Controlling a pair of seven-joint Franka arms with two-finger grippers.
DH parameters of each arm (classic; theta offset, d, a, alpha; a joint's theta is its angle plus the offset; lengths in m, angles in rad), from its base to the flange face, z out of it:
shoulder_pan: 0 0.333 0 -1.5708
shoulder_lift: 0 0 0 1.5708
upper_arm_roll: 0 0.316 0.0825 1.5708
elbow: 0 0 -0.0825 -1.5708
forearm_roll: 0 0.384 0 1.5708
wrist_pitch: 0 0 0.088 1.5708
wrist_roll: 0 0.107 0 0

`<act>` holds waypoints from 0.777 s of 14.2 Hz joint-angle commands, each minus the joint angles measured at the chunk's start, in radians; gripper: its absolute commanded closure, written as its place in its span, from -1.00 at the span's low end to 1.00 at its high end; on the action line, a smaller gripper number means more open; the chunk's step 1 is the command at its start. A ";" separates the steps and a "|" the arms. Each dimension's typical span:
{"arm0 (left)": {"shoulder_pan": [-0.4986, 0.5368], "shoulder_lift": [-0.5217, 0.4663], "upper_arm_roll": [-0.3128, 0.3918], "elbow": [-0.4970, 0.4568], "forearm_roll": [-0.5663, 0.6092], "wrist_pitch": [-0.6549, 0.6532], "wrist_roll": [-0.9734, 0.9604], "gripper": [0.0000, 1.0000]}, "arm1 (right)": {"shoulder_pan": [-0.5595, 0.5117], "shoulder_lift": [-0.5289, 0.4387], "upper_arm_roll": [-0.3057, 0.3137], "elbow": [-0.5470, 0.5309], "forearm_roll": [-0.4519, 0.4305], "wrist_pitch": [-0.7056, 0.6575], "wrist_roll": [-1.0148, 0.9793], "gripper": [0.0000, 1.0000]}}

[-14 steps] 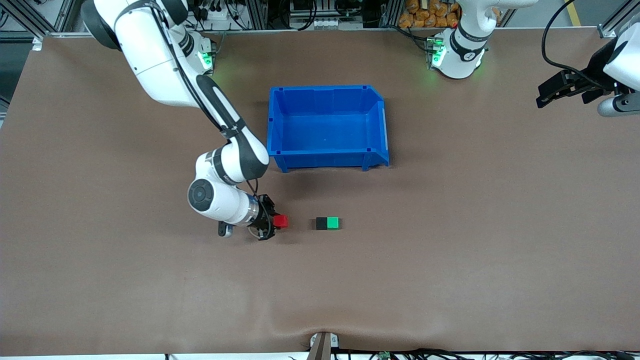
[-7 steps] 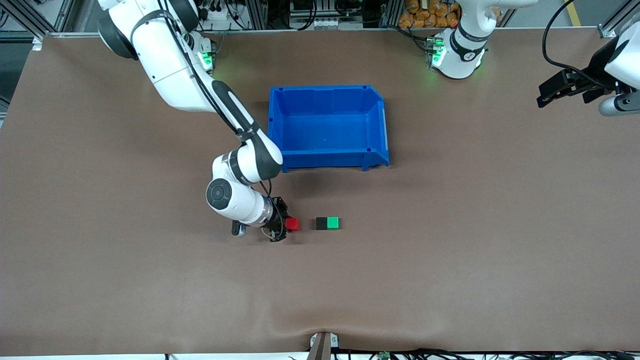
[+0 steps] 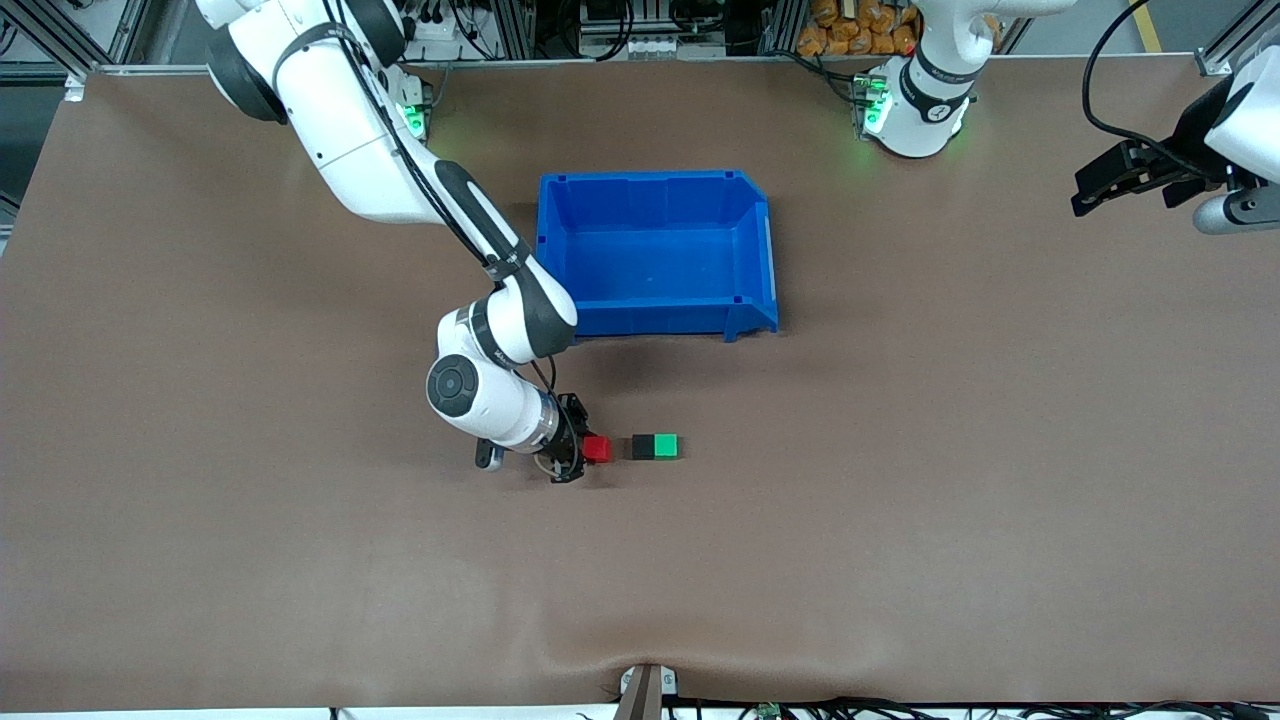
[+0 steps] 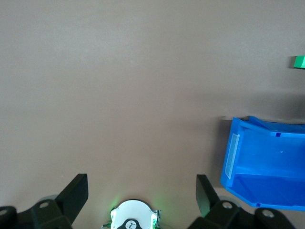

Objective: Attach green and red cubes to black cube
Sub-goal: 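Lower the red cube against the black cube's free side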

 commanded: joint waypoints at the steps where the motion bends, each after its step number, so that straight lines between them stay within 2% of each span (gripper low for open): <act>1: -0.003 0.000 -0.006 0.010 0.010 -0.007 0.004 -1.00 | 0.017 0.027 -0.008 0.040 0.014 0.000 0.025 1.00; 11: -0.003 0.005 -0.006 0.009 0.007 -0.007 -0.002 -1.00 | 0.038 0.059 -0.009 0.092 0.012 0.000 0.079 1.00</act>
